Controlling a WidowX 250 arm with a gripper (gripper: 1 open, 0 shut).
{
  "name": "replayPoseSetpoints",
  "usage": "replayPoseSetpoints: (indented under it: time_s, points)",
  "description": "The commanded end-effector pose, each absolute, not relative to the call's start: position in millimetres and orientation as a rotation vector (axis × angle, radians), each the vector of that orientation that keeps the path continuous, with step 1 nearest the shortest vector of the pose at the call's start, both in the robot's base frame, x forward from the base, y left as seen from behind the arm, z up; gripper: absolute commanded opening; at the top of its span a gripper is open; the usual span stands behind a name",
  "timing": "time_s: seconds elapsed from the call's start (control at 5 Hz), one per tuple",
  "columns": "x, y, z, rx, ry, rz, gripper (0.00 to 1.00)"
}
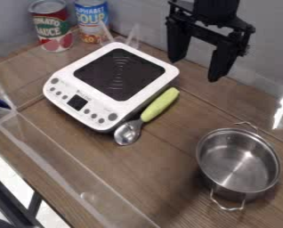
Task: Put silver pot on the white and black stove top
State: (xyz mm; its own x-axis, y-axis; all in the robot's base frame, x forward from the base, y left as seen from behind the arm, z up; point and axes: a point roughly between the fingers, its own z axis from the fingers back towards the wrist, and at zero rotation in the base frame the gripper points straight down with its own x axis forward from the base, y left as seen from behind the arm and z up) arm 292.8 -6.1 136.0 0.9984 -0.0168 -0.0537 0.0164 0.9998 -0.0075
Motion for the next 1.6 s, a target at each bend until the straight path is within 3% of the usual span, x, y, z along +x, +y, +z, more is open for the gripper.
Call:
replayPoseSetpoints:
  time_s: [0.0, 0.6, 1.4]
  points:
    - [288.2, -16.2, 130.7, -0.009, 0.063, -0.042, 1.0]
    - [260.2, -93.6, 104.2, -0.021, 0.04, -0.203, 1.0]
    - [253.9, -119.5, 48.2, -0.027, 0.005, -0.288, 1.0]
